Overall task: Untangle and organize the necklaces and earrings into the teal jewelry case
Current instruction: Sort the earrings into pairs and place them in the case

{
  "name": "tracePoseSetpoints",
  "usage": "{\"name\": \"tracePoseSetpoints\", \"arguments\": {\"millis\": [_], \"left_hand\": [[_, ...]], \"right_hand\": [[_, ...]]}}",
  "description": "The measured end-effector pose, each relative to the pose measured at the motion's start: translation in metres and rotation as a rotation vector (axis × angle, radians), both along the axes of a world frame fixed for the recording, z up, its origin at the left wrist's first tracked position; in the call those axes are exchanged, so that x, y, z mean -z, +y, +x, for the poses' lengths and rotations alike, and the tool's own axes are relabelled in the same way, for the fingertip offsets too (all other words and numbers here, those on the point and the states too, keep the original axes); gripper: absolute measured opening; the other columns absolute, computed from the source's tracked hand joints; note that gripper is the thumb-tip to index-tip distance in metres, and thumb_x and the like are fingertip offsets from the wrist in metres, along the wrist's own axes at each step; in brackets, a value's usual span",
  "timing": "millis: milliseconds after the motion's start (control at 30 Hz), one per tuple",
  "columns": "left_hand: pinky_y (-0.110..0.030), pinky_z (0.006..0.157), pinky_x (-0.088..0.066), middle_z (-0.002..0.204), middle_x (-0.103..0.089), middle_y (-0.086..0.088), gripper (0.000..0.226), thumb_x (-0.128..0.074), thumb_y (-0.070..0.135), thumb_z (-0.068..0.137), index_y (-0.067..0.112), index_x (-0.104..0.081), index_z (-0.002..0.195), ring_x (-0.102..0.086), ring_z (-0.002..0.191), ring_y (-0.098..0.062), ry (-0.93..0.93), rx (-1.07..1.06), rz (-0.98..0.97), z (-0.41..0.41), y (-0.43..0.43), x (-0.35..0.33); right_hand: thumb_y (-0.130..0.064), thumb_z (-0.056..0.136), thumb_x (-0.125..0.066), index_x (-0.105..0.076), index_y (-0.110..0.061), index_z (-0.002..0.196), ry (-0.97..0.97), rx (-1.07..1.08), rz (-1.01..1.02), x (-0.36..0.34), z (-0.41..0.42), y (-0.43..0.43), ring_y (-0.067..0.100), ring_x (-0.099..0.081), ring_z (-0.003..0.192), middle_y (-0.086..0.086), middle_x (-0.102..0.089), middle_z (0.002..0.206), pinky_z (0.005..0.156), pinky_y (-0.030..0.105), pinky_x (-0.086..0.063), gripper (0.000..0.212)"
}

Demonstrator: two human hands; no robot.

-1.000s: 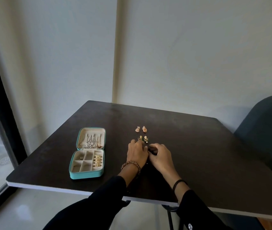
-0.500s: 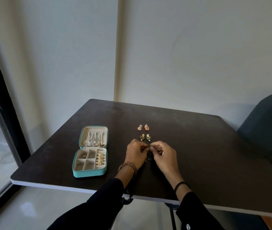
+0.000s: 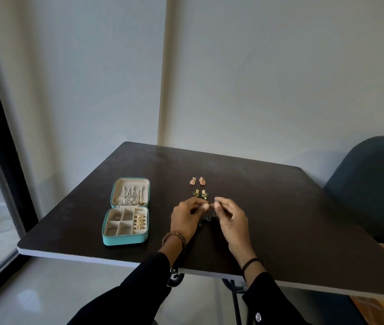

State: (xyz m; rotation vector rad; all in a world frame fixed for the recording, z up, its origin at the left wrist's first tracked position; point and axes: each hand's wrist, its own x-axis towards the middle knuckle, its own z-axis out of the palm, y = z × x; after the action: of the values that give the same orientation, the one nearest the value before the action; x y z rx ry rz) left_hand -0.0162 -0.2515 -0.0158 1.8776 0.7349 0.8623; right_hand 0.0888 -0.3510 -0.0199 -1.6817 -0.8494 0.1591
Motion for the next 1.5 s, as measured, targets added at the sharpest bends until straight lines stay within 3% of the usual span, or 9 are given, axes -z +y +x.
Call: {"name": "tracePoseSetpoints", "arguments": {"millis": [267,400,633,700,867,1100,1267,1367,1500], "left_hand": [[-0.031,0.093,-0.055,0.087,-0.074,0.012,0.012,-0.062,0.027,0.096,0.025,-0.072,0.102,-0.068,0.09,0.003,-0.089,0.066,-0.098,-0.026,-0.018,-0.004],[-0.038,0.096,-0.054,0.091,-0.076,0.008,0.018,-0.061,0.024,0.098,0.02,-0.071,0.111,-0.068,0.098,-0.005,-0.123,0.092,-0.165,-0.04,-0.026,-0.007],[-0.036,0.102,-0.051,0.093,-0.078,0.004,0.013,-0.067,0.02,0.093,0.017,-0.077,0.102,-0.07,0.098,-0.008,-0.259,0.144,-0.37,-0.056,-0.045,-0.023],[-0.033,0.102,-0.049,0.093,-0.078,0.003,0.013,-0.066,0.02,0.094,0.017,-0.078,0.099,-0.07,0.099,-0.01,-0.289,0.148,-0.395,-0.061,-0.051,-0.033],[-0.036,0.103,-0.041,0.095,-0.078,0.005,0.035,-0.049,0.039,0.101,0.017,-0.077,0.105,-0.067,0.105,-0.014,-0.265,0.165,-0.443,-0.074,-0.054,-0.054],[-0.039,0.105,-0.034,0.106,-0.076,0.009,0.066,-0.019,0.055,0.104,0.022,-0.076,0.11,-0.064,0.108,-0.002,-0.223,0.201,-0.479,-0.089,-0.05,-0.071],[-0.036,0.105,-0.031,0.104,-0.076,0.012,0.063,-0.022,0.053,0.104,0.023,-0.077,0.109,-0.064,0.107,0.0,-0.228,0.219,-0.457,-0.1,-0.046,-0.075],[-0.035,0.106,-0.034,0.104,-0.076,0.011,0.045,-0.037,0.045,0.103,0.024,-0.076,0.109,-0.063,0.109,-0.002,-0.226,0.213,-0.421,-0.107,-0.042,-0.075],[-0.016,0.097,-0.046,0.106,-0.075,0.011,0.019,-0.063,0.024,0.095,0.023,-0.074,0.111,-0.064,0.104,0.007,-0.215,0.222,-0.27,-0.117,-0.033,-0.072]], "right_hand": [[-0.035,0.095,-0.071,-0.074,-0.033,0.109,0.121,-0.038,0.023,-0.001,-0.015,-0.022,0.0,-0.066,0.109,-0.014,-0.074,0.11,0.092,0.024,-0.054,0.015],[-0.033,0.095,-0.071,-0.075,-0.03,0.111,0.132,-0.094,-0.014,-0.008,-0.026,-0.034,0.004,-0.07,0.103,-0.011,-0.077,0.106,0.09,0.025,-0.056,0.017],[-0.032,0.096,-0.07,-0.076,-0.026,0.109,0.211,-0.152,0.003,-0.032,-0.051,-0.052,0.002,-0.071,0.101,-0.012,-0.078,0.101,0.082,0.02,-0.052,0.016],[-0.039,0.097,-0.066,-0.078,-0.027,0.105,0.218,-0.128,0.008,-0.039,-0.055,-0.055,0.005,-0.071,0.1,-0.01,-0.079,0.099,0.084,0.023,-0.052,0.019],[-0.064,0.099,-0.043,-0.077,-0.022,0.113,0.328,-0.128,-0.012,-0.053,-0.058,-0.059,0.011,-0.072,0.106,-0.004,-0.08,0.103,0.099,0.034,-0.051,0.055],[-0.064,0.103,-0.022,-0.074,-0.027,0.11,0.329,-0.193,-0.028,-0.076,-0.071,-0.068,0.006,-0.071,0.106,-0.006,-0.08,0.104,0.094,0.028,-0.05,0.065],[-0.065,0.103,-0.019,-0.073,-0.02,0.116,0.343,-0.214,-0.027,-0.082,-0.08,-0.064,0.004,-0.074,0.099,-0.004,-0.08,0.102,0.086,0.027,-0.049,0.071],[-0.064,0.103,-0.023,-0.073,-0.017,0.118,0.33,-0.227,-0.035,-0.081,-0.085,-0.059,0.007,-0.074,0.1,-0.002,-0.08,0.102,0.088,0.028,-0.051,0.07],[-0.046,0.099,-0.06,-0.077,-0.021,0.11,0.205,-0.24,-0.018,-0.08,-0.095,-0.049,0.01,-0.075,0.098,-0.003,-0.08,0.101,0.096,0.036,-0.057,0.032]]}}
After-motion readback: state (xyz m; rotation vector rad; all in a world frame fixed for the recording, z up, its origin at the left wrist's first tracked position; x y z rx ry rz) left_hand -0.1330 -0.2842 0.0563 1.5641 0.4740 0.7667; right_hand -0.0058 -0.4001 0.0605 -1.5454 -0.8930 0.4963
